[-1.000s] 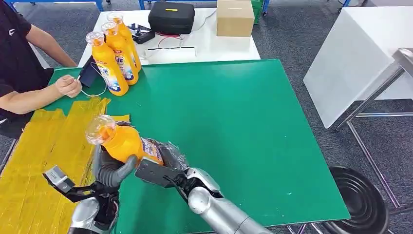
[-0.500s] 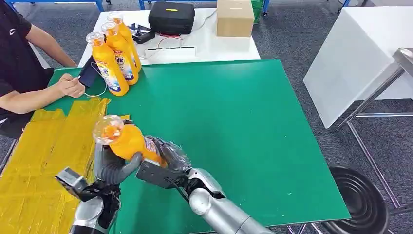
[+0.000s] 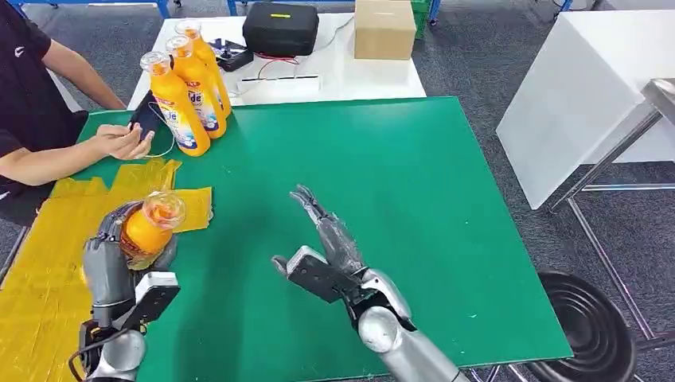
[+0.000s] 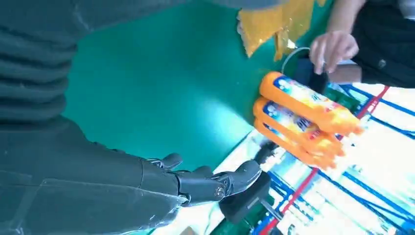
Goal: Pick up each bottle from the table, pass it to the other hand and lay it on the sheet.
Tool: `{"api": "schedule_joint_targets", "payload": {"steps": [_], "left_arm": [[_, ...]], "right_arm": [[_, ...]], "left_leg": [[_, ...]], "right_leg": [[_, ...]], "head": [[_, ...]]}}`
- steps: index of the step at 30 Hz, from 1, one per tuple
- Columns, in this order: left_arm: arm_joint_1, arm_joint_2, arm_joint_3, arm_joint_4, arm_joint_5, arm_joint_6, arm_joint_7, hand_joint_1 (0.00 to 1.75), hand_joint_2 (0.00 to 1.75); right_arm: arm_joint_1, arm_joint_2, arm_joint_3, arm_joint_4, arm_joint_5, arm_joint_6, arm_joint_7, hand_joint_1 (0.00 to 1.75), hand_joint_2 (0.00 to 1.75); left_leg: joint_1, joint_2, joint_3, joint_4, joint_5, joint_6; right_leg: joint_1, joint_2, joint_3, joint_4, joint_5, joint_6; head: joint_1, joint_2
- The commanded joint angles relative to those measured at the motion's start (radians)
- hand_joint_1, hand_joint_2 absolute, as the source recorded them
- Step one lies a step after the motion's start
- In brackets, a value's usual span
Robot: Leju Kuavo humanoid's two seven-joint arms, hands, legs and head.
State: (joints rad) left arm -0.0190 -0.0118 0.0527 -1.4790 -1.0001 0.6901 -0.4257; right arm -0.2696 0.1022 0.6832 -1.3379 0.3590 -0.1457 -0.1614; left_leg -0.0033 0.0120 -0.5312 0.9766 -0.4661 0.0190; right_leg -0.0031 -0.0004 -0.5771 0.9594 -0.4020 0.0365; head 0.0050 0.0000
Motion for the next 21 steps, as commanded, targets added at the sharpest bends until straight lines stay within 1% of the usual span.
{"api": "schedule_joint_targets", "payload": {"steps": [1,2,3,4,5,8,9,11,12,13,14,15,16,18,19,20,21], "left_arm": [[-0.023,0.012,0.151,0.186,-0.271,0.008,0.053,1.75,1.75],[-0.029,0.024,0.150,0.220,-0.281,0.008,0.056,1.75,1.75],[-0.043,0.043,0.127,0.279,-0.310,0.008,0.081,1.75,1.75],[-0.059,0.079,0.069,0.361,-0.292,0.008,0.086,1.75,1.75],[-0.070,0.099,0.027,0.415,-0.264,0.008,0.095,1.75,1.75],[-0.073,0.102,0.009,0.442,-0.288,0.008,0.104,1.75,1.75],[-0.080,0.112,-0.017,0.484,-0.329,0.008,0.123,1.75,1.75],[-0.094,0.124,-0.066,0.564,-0.354,0.008,0.132,1.75,1.75],[-0.101,0.130,-0.091,0.595,-0.358,0.008,0.135,1.75,1.75],[-0.104,0.134,-0.111,0.619,-0.362,0.008,0.136,1.75,1.75],[-0.113,0.137,-0.127,0.640,-0.345,-0.009,0.124,1.75,1.75],[-0.117,0.138,-0.135,0.646,-0.316,-0.029,0.113,1.24,1.75],[-0.118,0.141,-0.151,0.640,-0.263,-0.060,0.094,0.00,1.75],[-0.121,0.143,-0.157,0.623,-0.220,-0.109,0.089,0.00,1.75],[-0.118,0.150,-0.166,0.609,-0.197,-0.124,0.081,0.00,1.75],[-0.114,0.149,-0.161,0.596,-0.169,-0.129,0.068,0.00,1.75],[-0.109,0.149,-0.156,0.577,-0.134,-0.142,0.050,0.00,0.00]], "right_arm": [[-0.008,-0.088,0.015,-0.082,-0.027,0.011,-0.006,0.00,0.00],[-0.012,-0.087,0.015,-0.077,-0.034,0.015,-0.007,0.00,0.00],[-0.015,-0.089,0.019,-0.075,-0.040,0.018,-0.008,0.00,0.00],[-0.021,-0.093,0.025,-0.073,-0.046,0.022,-0.010,0.00,0.00],[-0.024,-0.096,0.028,-0.073,-0.054,0.022,-0.011,0.00,0.00],[-0.027,-0.096,0.029,-0.073,-0.057,0.024,-0.011,0.00,0.00],[-0.031,-0.097,0.032,-0.070,-0.065,0.030,-0.012,0.00,0.00],[-0.041,-0.095,0.036,-0.061,-0.072,0.036,-0.011,0.00,0.00],[-0.045,-0.095,0.037,-0.057,-0.076,0.039,-0.011,0.00,0.00],[-0.048,-0.095,0.038,-0.054,-0.079,0.042,-0.010,0.00,0.00],[-0.050,-0.095,0.038,-0.052,-0.081,0.044,-0.009,0.00,0.00],[-0.050,-0.095,0.038,-0.053,-0.081,0.045,-0.009,0.00,0.00],[-0.048,-0.095,0.036,-0.056,-0.081,0.046,-0.009,0.00,0.00],[-0.043,-0.094,0.033,-0.061,-0.082,0.048,-0.009,0.00,0.00],[-0.042,-0.094,0.032,-0.061,-0.081,0.050,-0.008,0.00,0.00],[-0.042,-0.093,0.032,-0.059,-0.081,0.050,-0.007,0.00,0.00],[-0.040,-0.093,0.031,-0.058,-0.080,0.052,-0.006,0.00,0.00]], "left_leg": [[0.001,0.000,0.005,0.000,-0.002,-0.002],[0.000,0.000,0.003,-0.001,-0.001,-0.001],[0.001,-0.001,0.004,0.000,-0.001,-0.002],[0.000,-0.001,0.004,-0.001,-0.001,-0.002],[0.000,-0.002,0.004,-0.002,0.000,-0.001],[0.001,-0.005,0.005,-0.001,0.000,-0.002],[0.000,-0.002,0.002,-0.001,0.000,-0.001],[0.001,-0.002,0.004,0.000,-0.001,-0.002],[-0.001,-0.002,0.003,-0.002,0.001,-0.001],[0.000,-0.002,0.005,-0.002,0.000,-0.001],[-0.001,-0.002,0.004,-0.002,0.000,-0.001],[-0.001,-0.001,0.003,-0.001,0.000,-0.001],[-0.001,-0.001,0.003,-0.001,0.000,-0.001],[0.000,-0.002,0.005,0.000,-0.001,-0.002],[-0.001,-0.001,0.003,-0.001,0.000,-0.001],[0.000,-0.002,0.004,0.000,0.000,-0.002],[-0.001,-0.002,0.005,-0.001,0.000,-0.001]], "right_leg": [[0.001,0.001,0.005,-0.001,-0.001,-0.001],[0.000,0.000,0.003,-0.001,0.000,0.000],[0.001,0.000,0.004,-0.001,-0.001,-0.001],[0.000,0.000,0.004,-0.001,-0.001,-0.001],[0.000,-0.001,0.004,-0.001,-0.001,-0.001],[0.001,-0.003,0.006,-0.001,-0.002,-0.001],[0.000,-0.001,0.002,0.000,0.000,0.000],[0.001,-0.001,0.004,0.000,-0.001,-0.001],[-0.001,-0.001,0.002,-0.001,0.000,0.000],[-0.001,-0.002,0.005,-0.001,-0.001,0.000],[-0.001,-0.001,0.004,-0.001,-0.001,0.000],[-0.001,-0.001,0.003,-0.001,0.000,0.000],[-0.002,0.000,0.002,0.000,0.000,0.000],[0.000,-0.001,0.005,0.000,-0.001,-0.001],[-0.001,0.000,0.002,0.000,0.000,0.000],[0.000,-0.001,0.003,0.000,0.000,-0.001],[-0.001,-0.001,0.005,0.000,-0.001,-0.001]], "head": [[0.000,0.000],[0.000,0.000],[0.000,0.000],[0.000,0.000],[0.000,0.000],[0.000,0.000],[0.000,0.000],[0.000,0.000],[0.000,0.000],[0.000,0.000],[0.000,0.000],[0.000,0.000],[0.000,0.000],[0.000,0.000],[0.000,0.000],[0.000,0.000],[0.000,0.000]]}}
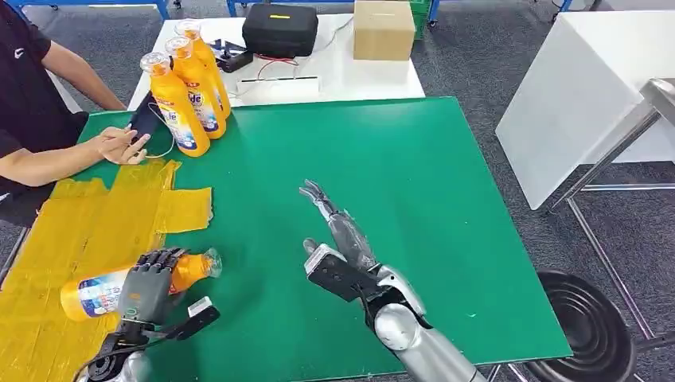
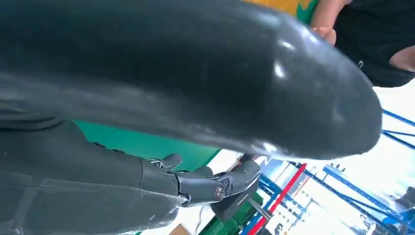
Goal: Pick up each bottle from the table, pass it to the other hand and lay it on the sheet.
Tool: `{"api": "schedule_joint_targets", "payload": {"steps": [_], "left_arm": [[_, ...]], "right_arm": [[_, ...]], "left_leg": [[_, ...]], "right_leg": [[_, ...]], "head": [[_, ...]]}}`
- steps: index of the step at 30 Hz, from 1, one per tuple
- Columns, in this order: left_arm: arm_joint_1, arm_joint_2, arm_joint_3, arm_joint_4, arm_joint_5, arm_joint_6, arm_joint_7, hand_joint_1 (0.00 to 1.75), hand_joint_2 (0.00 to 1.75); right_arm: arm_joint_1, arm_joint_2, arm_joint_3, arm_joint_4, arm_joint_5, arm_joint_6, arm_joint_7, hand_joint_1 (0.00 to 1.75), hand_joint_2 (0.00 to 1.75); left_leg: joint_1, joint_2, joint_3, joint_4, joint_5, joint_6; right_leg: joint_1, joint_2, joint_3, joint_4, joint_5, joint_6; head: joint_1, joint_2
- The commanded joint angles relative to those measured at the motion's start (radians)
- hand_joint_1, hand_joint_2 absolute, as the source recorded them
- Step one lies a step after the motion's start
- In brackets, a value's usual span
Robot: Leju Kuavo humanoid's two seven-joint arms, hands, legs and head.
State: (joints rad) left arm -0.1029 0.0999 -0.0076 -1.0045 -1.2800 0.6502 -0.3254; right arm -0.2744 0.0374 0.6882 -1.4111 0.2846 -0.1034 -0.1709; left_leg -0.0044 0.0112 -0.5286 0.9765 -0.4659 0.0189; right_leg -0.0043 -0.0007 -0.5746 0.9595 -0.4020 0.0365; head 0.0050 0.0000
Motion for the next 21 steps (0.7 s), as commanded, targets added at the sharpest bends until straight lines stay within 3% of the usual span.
{"api": "schedule_joint_targets", "payload": {"steps": [1,6,9,12,17,21], "left_arm": [[-0.020,0.036,-0.094,0.087,0.157,-0.103,-0.056,0.00,0.00],[0.003,0.036,-0.084,0.022,0.224,-0.136,-0.094,0.00,0.00],[0.033,0.004,-0.038,-0.065,0.395,-0.161,-0.211,0.00,0.00],[0.085,-0.069,0.045,-0.273,0.717,-0.306,-0.373,0.00,0.00],[0.097,-0.073,0.051,-0.314,0.716,-0.321,-0.365,0.00,0.00],[0.141,-0.147,0.125,-0.496,0.992,-0.609,-0.368,0.00,0.00]], "right_arm": [[-0.034,-0.027,0.025,0.016,-0.006,0.010,0.004,0.00,0.00],[-0.030,-0.030,0.023,0.016,-0.004,0.011,0.004,0.00,0.00],[-0.023,-0.032,0.019,0.013,-0.002,0.012,0.004,0.00,0.00],[0.026,-0.039,0.002,-0.010,0.036,-0.011,-0.009,0.00,0.00],[0.041,-0.042,0.002,-0.021,0.042,-0.015,-0.012,0.00,0.00],[0.162,-0.003,-0.044,-0.109,0.212,-0.167,-0.066,0.00,0.00]], "left_leg": [[0.000,-0.002,0.002,-0.001,0.000,-0.001],[0.001,-0.002,0.002,0.000,0.000,-0.002],[0.001,-0.002,0.002,0.000,0.001,-0.002],[0.001,-0.003,0.002,0.001,0.000,-0.002],[0.002,-0.006,0.000,0.002,0.000,-0.002],[0.001,-0.005,-0.002,0.001,0.001,-0.002]], "right_leg": [[0.000,-0.001,0.002,0.000,0.000,0.000],[0.001,-0.001,0.003,0.001,0.000,0.000],[0.001,-0.001,0.003,0.000,0.000,0.000],[0.001,-0.001,0.003,0.001,-0.001,0.000],[0.001,-0.004,0.002,0.001,-0.002,0.000],[0.001,-0.004,0.000,0.001,-0.001,0.000]], "head": [[0.000,0.000],[0.000,0.000],[0.000,0.000],[0.000,0.000],[0.001,0.000],[0.000,0.000]]}}
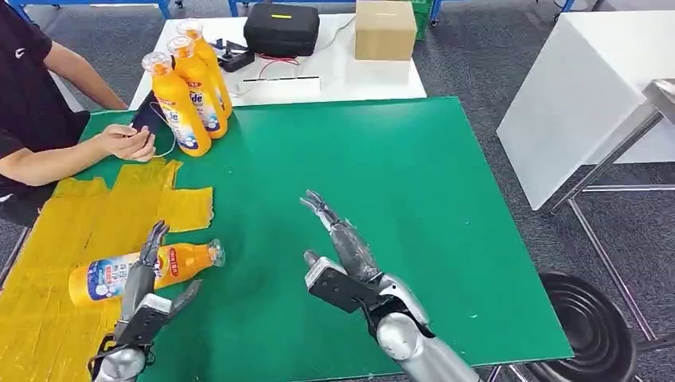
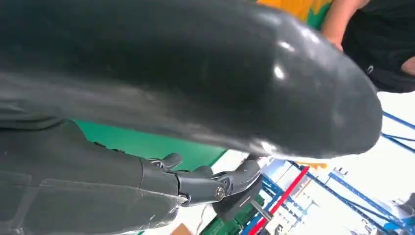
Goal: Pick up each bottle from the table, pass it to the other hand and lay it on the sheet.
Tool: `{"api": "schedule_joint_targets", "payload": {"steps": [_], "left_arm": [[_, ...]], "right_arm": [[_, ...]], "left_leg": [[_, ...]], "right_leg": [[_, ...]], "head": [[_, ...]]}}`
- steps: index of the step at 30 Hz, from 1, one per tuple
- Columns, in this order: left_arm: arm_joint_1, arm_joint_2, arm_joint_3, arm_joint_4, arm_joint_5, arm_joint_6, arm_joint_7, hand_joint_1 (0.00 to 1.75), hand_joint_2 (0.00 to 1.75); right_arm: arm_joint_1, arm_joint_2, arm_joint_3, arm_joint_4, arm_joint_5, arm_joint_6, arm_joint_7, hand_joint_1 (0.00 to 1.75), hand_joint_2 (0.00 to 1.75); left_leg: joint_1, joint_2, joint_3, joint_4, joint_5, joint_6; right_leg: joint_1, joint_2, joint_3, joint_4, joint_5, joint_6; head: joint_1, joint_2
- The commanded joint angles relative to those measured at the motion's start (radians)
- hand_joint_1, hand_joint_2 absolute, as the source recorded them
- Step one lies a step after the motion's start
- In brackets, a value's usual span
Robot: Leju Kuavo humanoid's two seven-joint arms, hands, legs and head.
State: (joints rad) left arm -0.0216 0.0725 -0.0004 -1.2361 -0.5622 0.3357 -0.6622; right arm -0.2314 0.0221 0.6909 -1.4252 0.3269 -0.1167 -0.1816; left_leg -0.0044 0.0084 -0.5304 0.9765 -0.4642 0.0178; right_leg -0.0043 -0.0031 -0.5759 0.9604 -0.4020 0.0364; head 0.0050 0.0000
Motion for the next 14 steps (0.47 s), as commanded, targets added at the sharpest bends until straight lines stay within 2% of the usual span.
{"api": "schedule_joint_targets", "payload": {"steps": [1,4,6,7,10,14], "left_arm": [[0.089,-0.141,0.124,-0.326,0.313,-0.345,-0.021,0.00,0.00],[0.204,-0.217,0.093,-0.500,0.407,-0.499,-0.036,0.00,0.00],[0.262,-0.259,0.032,-0.559,0.353,-0.474,-0.036,0.00,0.00],[0.290,-0.256,-0.052,-0.600,0.387,-0.463,-0.036,0.00,0.00],[0.317,-0.264,-0.203,-0.614,0.413,-0.374,-0.036,0.00,0.00],[0.293,-0.265,-0.224,-0.527,0.427,-0.368,-0.036,0.00,0.00]], "right_arm": [[0.161,0.028,-0.060,-0.127,0.177,-0.180,-0.070,0.00,0.00],[0.283,0.068,-0.073,-0.209,0.216,-0.271,-0.147,0.00,0.00],[0.334,0.080,-0.068,-0.244,0.229,-0.306,-0.171,0.00,0.00],[0.359,0.089,-0.063,-0.263,0.234,-0.351,-0.199,0.00,0.00],[0.382,0.082,-0.028,-0.283,0.262,-0.442,-0.224,0.00,0.00],[0.360,0.082,-0.024,-0.229,0.212,-0.415,-0.222,0.00,0.00]], "left_leg": [[0.002,-0.003,0.000,0.002,-0.002,-0.001],[0.001,-0.001,0.000,0.001,-0.002,-0.001],[0.001,0.000,0.000,0.001,-0.002,0.000],[0.001,-0.001,0.001,0.001,-0.004,-0.001],[0.001,-0.004,-0.002,0.002,-0.004,0.000],[0.000,-0.003,-0.001,0.002,-0.004,0.000]], "right_leg": [[0.002,-0.002,0.001,0.001,-0.002,0.000],[0.001,-0.001,0.000,0.000,-0.002,0.000],[0.001,0.000,0.000,0.000,-0.002,0.000],[0.001,0.000,0.001,0.000,-0.003,0.000],[0.001,-0.003,-0.001,0.001,-0.004,0.000],[0.001,-0.002,0.000,0.000,-0.004,-0.001]], "head": [[0.000,0.000],[0.000,0.000],[0.000,0.000],[0.000,0.000],[0.000,0.000],[0.000,0.000]]}}
